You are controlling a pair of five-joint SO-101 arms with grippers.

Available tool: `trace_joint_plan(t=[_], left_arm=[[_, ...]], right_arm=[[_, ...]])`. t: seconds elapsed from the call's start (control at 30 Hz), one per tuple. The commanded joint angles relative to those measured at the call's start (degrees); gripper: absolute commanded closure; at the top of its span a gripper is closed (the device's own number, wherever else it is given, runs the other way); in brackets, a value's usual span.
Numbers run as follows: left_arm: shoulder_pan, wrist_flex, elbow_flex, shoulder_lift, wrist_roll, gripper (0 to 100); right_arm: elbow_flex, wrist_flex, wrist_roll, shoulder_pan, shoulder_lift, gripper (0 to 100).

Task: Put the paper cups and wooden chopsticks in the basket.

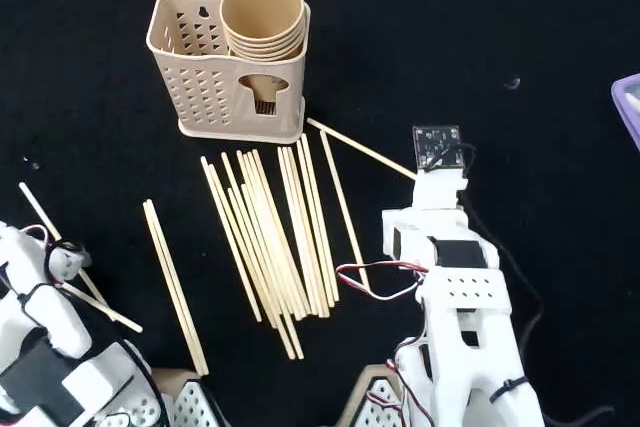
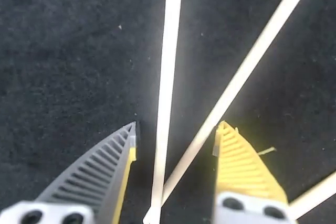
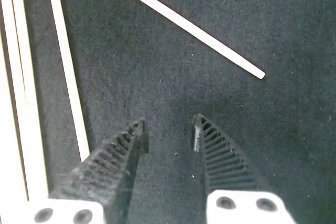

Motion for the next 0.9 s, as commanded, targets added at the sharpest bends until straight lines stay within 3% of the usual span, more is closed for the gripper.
trace_joint_plan(t=[0.0, 0.13, 0.33, 0.6, 0.77, 0.87], left_arm=[[-1.0, -2.2, -2.8, 2.7, 0.1, 76], [-0.8, -2.5, -5.5, 4.2, 0.5, 78], [-0.7, -2.5, -8.7, 5.5, 0.3, 91], [0.0, -5.2, -9.9, 7.9, 0.2, 92], [0.0, -12.1, -10.0, 9.1, 0.1, 92], [0.5, -12.9, -9.9, 8.5, -2.5, 97]], right_arm=[[-1.0, -1.1, 0.1, 0.9, -0.7, 84.3], [-1.0, -1.1, 0.1, 0.9, -0.7, 84.3], [-1.0, -1.1, 0.1, 0.9, -0.7, 84.3], [-0.9, -1.1, 0.1, 0.9, -0.7, 84.3], [-0.9, -1.1, 0.1, 0.9, -0.7, 84.3], [-0.9, -1.1, 0.1, 0.9, -0.7, 84.3]])
